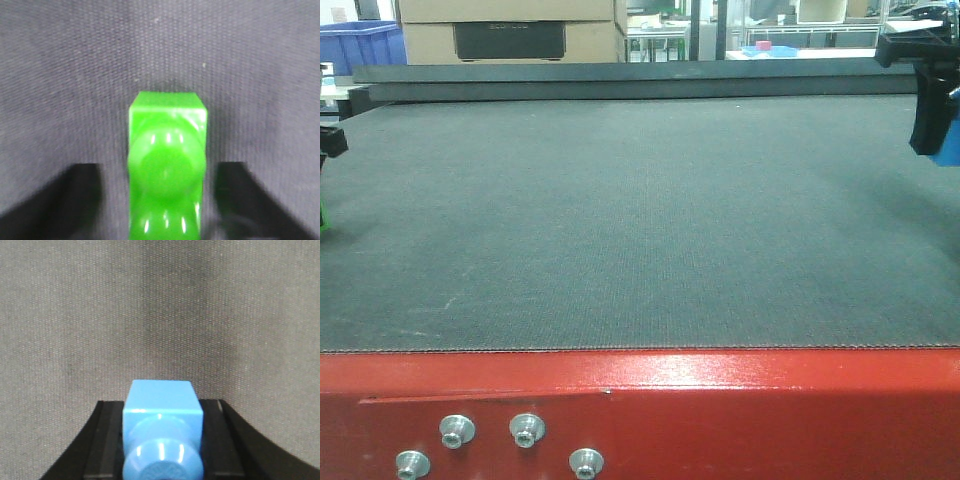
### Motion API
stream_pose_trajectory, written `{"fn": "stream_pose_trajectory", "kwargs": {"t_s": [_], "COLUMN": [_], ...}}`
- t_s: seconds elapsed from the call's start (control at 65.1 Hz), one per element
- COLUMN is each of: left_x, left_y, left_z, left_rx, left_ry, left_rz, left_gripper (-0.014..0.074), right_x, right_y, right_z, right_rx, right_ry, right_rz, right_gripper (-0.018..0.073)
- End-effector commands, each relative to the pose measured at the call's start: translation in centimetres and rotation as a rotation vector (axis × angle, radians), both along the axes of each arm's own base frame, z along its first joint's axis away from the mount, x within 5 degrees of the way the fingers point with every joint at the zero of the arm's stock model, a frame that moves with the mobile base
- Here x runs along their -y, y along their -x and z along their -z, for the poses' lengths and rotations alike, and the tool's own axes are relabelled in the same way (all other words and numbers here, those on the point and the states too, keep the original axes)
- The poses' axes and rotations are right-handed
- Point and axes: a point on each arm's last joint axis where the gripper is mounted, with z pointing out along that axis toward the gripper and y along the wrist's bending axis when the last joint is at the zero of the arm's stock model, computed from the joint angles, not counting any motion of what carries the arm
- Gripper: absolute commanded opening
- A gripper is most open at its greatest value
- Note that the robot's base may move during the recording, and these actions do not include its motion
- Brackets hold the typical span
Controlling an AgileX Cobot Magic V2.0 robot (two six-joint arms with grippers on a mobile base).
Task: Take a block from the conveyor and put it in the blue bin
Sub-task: 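Lift both held blocks up off the conveyor belt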
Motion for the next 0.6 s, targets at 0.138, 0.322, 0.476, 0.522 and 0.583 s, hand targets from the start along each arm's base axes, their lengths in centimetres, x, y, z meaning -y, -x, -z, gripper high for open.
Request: {"fn": "stream_pose_trajectory", "kwargs": {"t_s": [0.138, 0.322, 0.476, 0.522, 0.583], "left_x": [0.1, 0.2, 0.7, 0.9, 1.2], "left_y": [-0.1, 0.5, 1.8, 2.4, 3.4], "left_z": [-0.5, -3.1, -6.0, -6.5, -7.1], "left_rx": [0.019, 0.098, 0.270, 0.332, 0.419], "left_ry": [0.008, 0.009, 0.053, 0.075, 0.108], "left_rz": [-0.004, -0.004, -0.015, -0.024, -0.040], "left_gripper": [-0.0111, -0.0111, -0.0111, -0.0111, -0.0111], "right_x": [0.2, 0.3, 0.5, 0.6, 0.7], "right_y": [0.2, 0.7, 2.3, 2.9, 3.9], "right_z": [-0.4, -1.3, -2.5, -2.5, -2.7], "right_rx": [0.009, 0.054, 0.187, 0.223, 0.281], "right_ry": [0.013, 0.014, 0.004, 0.002, -0.001], "right_rz": [-0.002, -0.018, -0.011, -0.008, -0.006], "right_gripper": [-0.0162, -0.0162, -0.0162, -0.0162, -0.0162]}}
